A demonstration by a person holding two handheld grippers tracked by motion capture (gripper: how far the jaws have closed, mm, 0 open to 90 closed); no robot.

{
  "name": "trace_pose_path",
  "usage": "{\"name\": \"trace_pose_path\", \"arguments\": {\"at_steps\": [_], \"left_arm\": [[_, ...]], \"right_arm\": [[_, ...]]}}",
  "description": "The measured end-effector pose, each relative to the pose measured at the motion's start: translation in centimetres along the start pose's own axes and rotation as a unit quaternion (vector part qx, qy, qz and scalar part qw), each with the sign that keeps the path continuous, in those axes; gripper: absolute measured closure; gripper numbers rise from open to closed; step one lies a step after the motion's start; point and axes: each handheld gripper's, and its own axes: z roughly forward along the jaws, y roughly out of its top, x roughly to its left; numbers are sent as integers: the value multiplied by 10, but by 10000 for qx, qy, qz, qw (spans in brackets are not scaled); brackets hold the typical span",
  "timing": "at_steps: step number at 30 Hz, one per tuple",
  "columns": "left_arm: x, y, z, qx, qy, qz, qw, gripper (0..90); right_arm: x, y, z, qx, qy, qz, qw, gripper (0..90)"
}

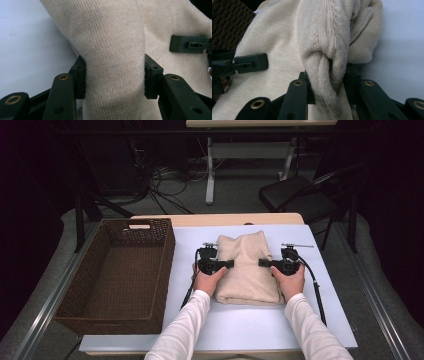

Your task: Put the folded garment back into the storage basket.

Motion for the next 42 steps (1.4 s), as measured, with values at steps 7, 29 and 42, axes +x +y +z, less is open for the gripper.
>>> {"name": "trace_pose_path", "arguments": {"at_steps": [7,29,42], "left_arm": [[-1,1,-1,1,8,-7,10000,511],[-11,15,-15,-90,16,77,9999,518],[-21,32,-31,-214,-20,131,9997,520]], "right_arm": [[3,1,-3,-31,32,-26,10000,708],[20,15,-17,-185,100,44,9998,709],[36,32,-31,-315,79,10,9995,709]]}}
